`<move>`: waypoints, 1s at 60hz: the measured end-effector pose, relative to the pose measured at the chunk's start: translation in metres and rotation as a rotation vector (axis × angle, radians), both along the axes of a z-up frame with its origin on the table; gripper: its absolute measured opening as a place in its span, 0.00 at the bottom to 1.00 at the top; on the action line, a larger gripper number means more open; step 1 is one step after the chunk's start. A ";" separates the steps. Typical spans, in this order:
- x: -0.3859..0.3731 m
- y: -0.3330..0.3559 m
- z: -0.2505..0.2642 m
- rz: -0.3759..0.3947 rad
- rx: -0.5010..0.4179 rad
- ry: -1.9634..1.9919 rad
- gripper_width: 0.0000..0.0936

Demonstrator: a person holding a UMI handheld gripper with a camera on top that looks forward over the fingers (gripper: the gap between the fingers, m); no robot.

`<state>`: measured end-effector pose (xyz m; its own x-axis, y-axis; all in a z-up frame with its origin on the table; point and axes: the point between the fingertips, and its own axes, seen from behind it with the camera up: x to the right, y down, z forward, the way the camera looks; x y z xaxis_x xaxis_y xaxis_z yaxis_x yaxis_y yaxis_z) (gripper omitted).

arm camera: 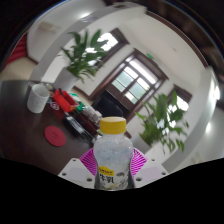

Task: Pour water

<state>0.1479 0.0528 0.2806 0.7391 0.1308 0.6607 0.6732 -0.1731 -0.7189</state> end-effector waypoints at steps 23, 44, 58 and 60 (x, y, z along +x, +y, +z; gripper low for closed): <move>-0.127 0.105 -0.006 0.283 0.068 -0.711 0.41; -0.091 0.158 -0.037 0.384 0.174 -1.287 0.43; -0.020 0.161 -0.031 0.369 0.161 -1.185 0.43; -0.009 0.161 -0.028 0.362 0.150 -1.107 0.43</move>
